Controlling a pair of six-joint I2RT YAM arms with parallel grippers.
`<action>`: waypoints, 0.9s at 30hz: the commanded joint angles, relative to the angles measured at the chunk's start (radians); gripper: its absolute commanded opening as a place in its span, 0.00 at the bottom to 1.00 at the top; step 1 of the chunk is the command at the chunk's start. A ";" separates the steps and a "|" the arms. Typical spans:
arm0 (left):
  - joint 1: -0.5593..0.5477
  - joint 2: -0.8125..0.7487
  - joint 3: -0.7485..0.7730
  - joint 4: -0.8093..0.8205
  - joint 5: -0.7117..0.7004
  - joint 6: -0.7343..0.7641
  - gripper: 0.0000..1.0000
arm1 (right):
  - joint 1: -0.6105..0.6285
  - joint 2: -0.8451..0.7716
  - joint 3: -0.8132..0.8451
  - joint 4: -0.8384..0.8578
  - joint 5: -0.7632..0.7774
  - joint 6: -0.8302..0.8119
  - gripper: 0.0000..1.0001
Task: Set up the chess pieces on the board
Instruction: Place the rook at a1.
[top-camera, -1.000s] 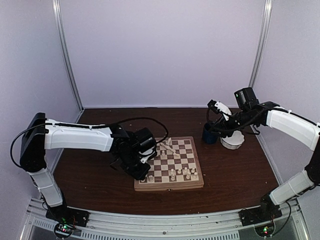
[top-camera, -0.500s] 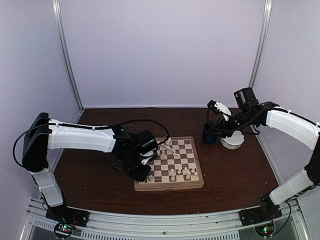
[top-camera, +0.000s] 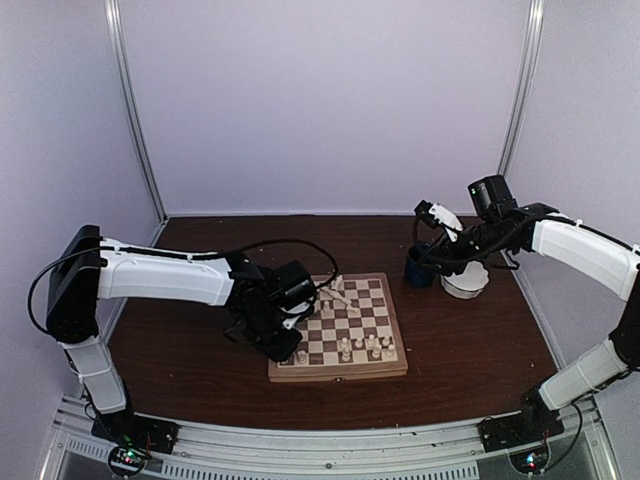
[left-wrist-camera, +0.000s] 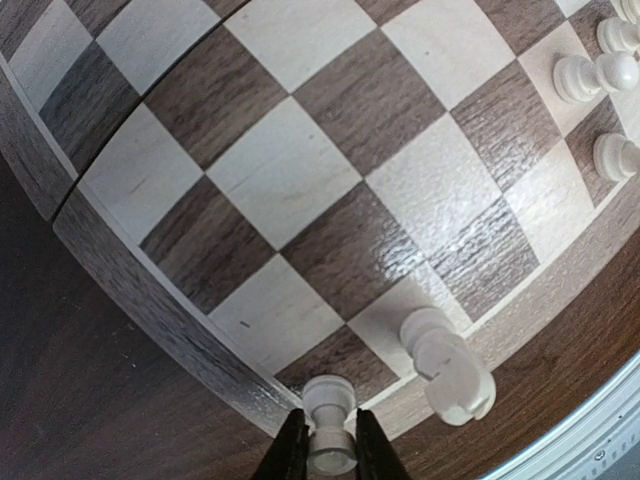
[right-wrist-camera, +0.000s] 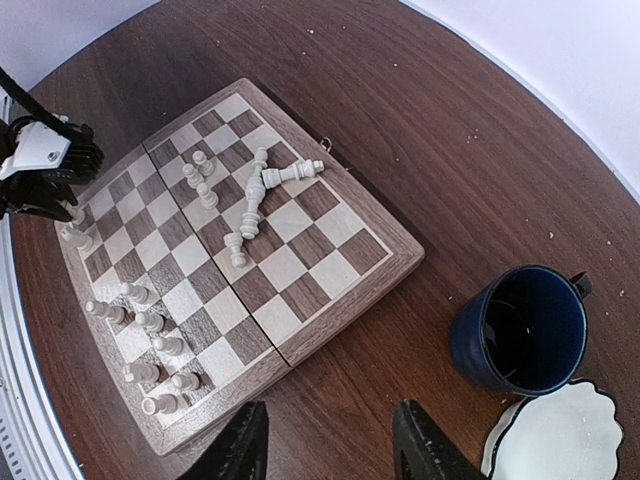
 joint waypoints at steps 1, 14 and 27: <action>-0.004 0.021 0.011 0.021 -0.010 -0.010 0.18 | -0.004 -0.001 -0.003 -0.004 -0.012 -0.006 0.46; -0.003 0.020 0.012 0.042 0.012 -0.007 0.17 | -0.004 -0.001 -0.003 -0.006 -0.011 -0.006 0.46; -0.004 -0.106 0.162 -0.124 -0.053 0.047 0.48 | -0.003 -0.001 -0.003 -0.007 -0.014 -0.006 0.46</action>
